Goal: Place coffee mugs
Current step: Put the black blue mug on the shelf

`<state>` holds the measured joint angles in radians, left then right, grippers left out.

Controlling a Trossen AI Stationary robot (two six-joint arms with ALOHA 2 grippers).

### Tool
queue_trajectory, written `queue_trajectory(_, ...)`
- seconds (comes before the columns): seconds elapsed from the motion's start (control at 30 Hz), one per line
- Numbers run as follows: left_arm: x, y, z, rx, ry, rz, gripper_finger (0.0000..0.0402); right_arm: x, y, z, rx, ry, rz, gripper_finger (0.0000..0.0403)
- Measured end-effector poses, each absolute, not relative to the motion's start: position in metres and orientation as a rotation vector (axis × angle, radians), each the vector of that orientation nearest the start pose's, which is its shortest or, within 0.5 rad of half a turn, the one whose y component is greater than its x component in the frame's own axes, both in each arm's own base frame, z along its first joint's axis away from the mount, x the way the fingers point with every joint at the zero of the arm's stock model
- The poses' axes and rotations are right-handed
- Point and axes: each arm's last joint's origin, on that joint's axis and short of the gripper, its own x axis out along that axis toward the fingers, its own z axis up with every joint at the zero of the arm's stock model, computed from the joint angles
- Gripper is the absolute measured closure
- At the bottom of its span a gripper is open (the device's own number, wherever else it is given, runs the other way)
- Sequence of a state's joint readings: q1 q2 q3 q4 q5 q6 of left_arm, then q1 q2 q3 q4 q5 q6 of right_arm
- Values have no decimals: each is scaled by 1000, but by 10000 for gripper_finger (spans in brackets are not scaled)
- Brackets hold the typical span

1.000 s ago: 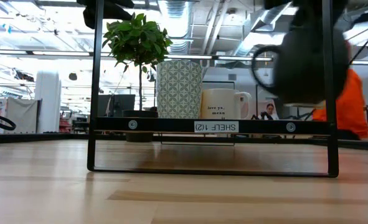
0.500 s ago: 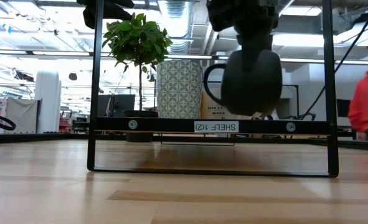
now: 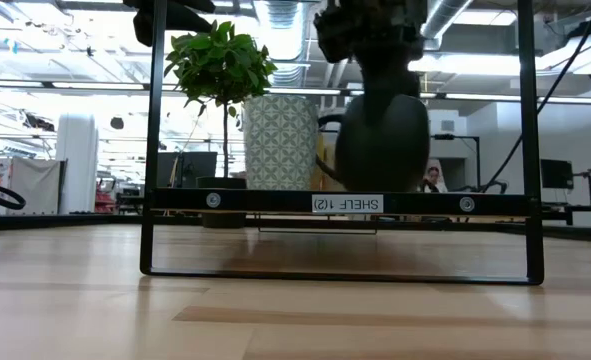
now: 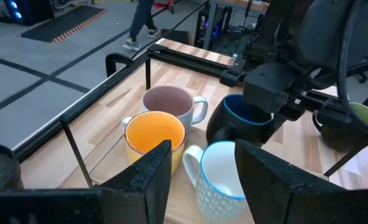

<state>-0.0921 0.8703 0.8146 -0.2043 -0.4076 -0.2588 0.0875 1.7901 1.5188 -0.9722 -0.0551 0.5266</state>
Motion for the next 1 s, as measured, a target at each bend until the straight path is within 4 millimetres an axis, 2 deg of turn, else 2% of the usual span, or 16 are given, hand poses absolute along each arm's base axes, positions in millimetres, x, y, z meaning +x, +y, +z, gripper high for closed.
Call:
queue_trajectory(0.7,189,-6,327,-205,208,346,241,362,15,263,486,1225,-219,331)
queue_trajectory(0.83,189,-6,327,-205,208,345,241,362,12,264,491,1212,-224,304)
queue_trajectory(1.0,189,-6,327,-205,208,346,241,363,12,264,493,1211,-222,247)
